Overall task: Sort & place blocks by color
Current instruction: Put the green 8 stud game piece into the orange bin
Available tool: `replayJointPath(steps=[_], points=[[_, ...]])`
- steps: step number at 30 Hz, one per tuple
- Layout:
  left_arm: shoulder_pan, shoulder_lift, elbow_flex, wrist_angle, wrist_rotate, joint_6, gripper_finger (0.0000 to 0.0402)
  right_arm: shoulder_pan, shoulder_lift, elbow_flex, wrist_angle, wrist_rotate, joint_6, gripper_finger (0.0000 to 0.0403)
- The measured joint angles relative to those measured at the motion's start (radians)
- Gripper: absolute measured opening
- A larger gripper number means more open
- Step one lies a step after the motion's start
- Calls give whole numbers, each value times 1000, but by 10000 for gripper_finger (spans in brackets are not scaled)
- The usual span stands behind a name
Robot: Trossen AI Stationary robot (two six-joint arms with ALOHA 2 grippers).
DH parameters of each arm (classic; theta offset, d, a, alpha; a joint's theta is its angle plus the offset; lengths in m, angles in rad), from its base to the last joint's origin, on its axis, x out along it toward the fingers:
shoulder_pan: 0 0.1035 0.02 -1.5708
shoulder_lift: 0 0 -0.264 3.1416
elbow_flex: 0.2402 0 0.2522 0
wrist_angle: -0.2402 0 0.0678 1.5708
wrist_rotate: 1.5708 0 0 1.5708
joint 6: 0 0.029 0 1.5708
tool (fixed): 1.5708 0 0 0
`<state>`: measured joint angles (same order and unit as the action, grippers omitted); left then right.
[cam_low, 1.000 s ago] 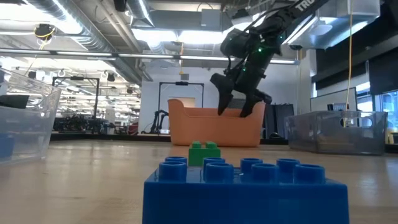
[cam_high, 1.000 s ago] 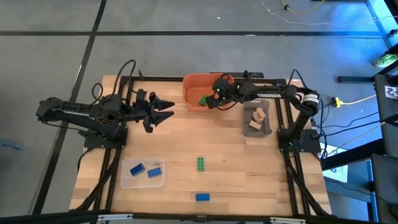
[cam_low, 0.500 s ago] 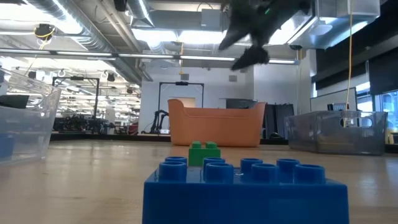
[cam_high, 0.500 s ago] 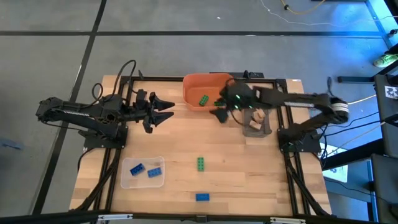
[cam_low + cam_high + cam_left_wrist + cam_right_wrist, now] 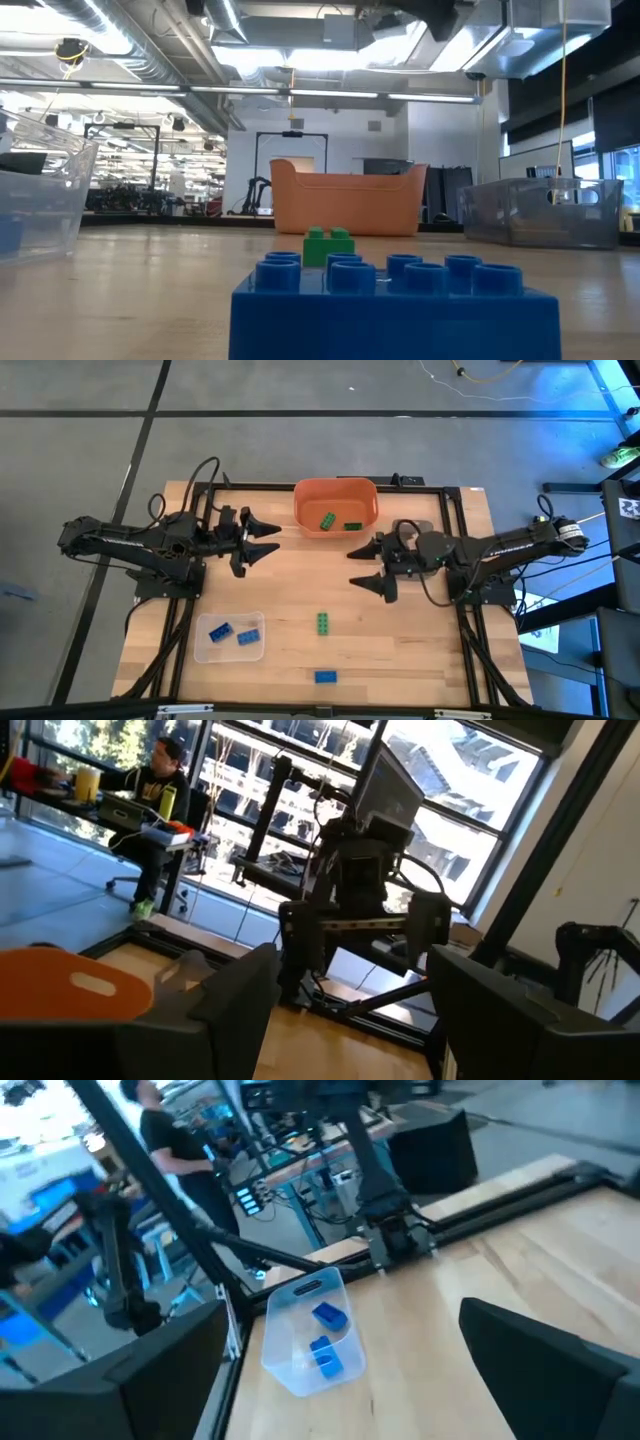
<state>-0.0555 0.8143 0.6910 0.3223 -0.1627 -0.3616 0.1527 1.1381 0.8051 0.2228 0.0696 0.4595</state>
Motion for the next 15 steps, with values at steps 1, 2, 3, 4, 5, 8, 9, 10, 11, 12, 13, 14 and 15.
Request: replayJointPath(steps=[1, 2, 3, 4, 5, 8, 9, 10, 11, 12, 13, 14, 15], points=[[0, 0, 0, 0, 0, 9, 250, 6, 0, 0, 2, -1, -18, 398], [0, 0, 0, 0, 0, 17, 250, 11, 0, 0, 3, -1, -31, 398], [0, 0, 0, 0, 0, 27, 250, 14, 0, 0, 2, -1, -51, 398], [0, 0, 0, 0, 0, 35, 250, 15, 0, 0, 1, -1, -73, 398], [0, 0, 0, 0, 2, 44, 250, 16, 0, 0, -1, 0, -86, 398], [0, 0, 0, 0, 44, 103, 250, 16, 0, 0, -8, 0, -112, 398], [0, 0, 0, 0, 53, 120, 250, 16, 0, 0, -9, -1, -113, 398], [-1, 0, 0, 0, 58, 135, 250, 16, 0, 0, -9, -1, -114, 398], [-1, 0, 0, 0, 58, 148, 250, 16, 0, 0, -9, -1, -114, 398], [0, 0, 0, 0, 57, 160, 250, 16, 0, 0, -9, -1, -114, 398], [0, 0, 0, 0, 55, 173, 250, 16, 0, 0, -9, -1, -114, 398], [0, 0, 0, 0, 49, 188, 250, 16, 0, 0, -9, -1, -114, 398], [0, 0, 0, 0, 44, 203, 250, 16, 0, 0, -9, -1, -116, 398]])
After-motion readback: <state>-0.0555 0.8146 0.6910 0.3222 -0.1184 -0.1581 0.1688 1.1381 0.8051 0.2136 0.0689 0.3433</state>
